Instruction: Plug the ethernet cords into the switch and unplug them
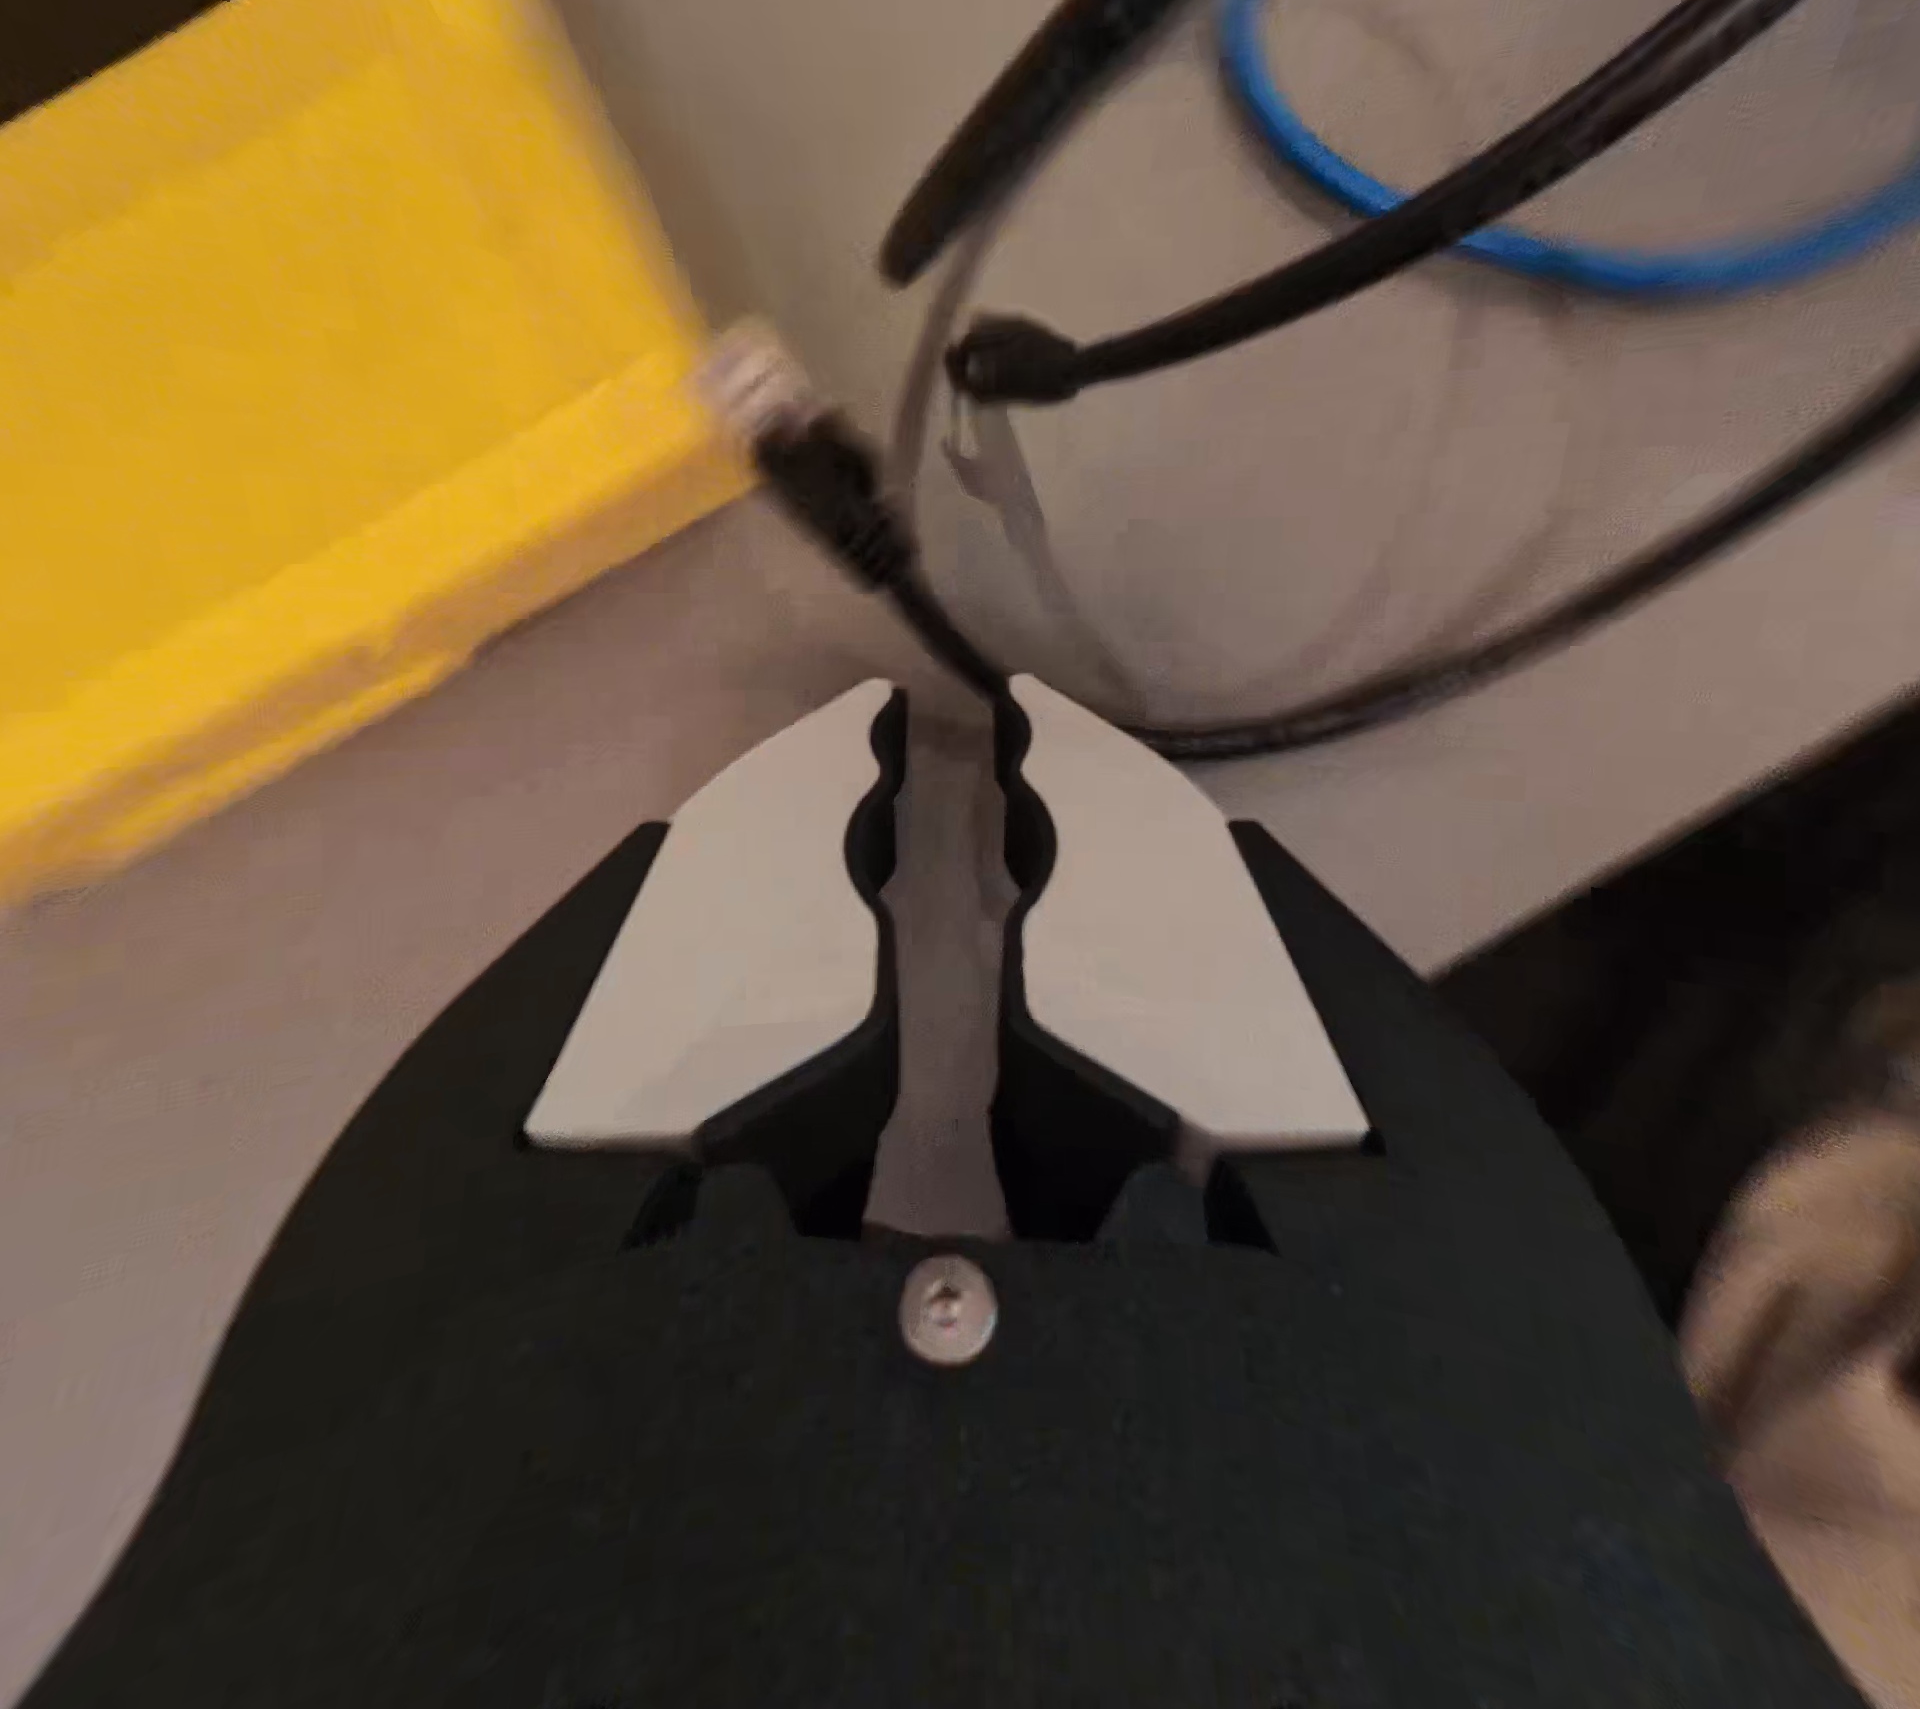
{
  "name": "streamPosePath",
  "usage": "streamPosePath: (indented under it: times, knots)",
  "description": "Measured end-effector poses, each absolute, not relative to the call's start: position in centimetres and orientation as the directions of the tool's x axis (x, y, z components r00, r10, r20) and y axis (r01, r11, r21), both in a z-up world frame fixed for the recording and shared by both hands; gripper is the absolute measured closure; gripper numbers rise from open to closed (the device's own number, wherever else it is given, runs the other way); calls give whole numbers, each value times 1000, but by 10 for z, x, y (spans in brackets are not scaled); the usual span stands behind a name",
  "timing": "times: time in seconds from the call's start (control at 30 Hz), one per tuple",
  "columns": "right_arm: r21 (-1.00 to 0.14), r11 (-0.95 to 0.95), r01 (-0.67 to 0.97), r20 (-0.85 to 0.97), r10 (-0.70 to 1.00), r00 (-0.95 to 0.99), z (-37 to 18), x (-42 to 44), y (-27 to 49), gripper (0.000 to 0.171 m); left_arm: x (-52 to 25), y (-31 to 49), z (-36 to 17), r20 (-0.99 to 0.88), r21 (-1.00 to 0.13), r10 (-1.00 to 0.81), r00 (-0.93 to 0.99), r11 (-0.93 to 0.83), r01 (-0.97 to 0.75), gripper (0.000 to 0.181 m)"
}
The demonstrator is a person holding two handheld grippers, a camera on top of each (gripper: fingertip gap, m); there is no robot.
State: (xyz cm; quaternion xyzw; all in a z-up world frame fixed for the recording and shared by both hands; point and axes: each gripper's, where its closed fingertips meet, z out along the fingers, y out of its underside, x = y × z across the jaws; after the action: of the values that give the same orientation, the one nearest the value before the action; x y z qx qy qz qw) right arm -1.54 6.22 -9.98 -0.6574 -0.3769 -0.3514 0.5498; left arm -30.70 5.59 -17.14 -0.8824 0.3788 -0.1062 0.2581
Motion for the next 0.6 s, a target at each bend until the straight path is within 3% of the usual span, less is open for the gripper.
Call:
streamPosePath:
  times: [0.03,0.13,0.2,0.27,0.37,0.6]
  knots:
    - [-461,-112,880,874,112,472,-100,-15,62,147,-315,56,-171,7,-592,-618,786,-636,-495,164]
    - [-478,-111,872,865,116,489,-100,-15,63,146,-334,46,-165,122,-723,-338,933,-675,-150,147]
    - [-486,-108,867,860,119,497,-100,-15,63,146,-338,42,-161,146,-777,-231,962,-629,-33,143]
    - [-489,-106,866,858,122,500,-100,-15,64,146,-340,42,-161,66,-814,-167,984,-579,-43,132]
    - [-493,-105,863,855,123,504,-99,-15,65,146,-348,48,-169,-55,-800,-14,998,-598,-53,132]
    - [-502,-103,858,849,128,512,-99,-17,64,146,-328,68,-188,27,-753,78,997,-654,72,125]
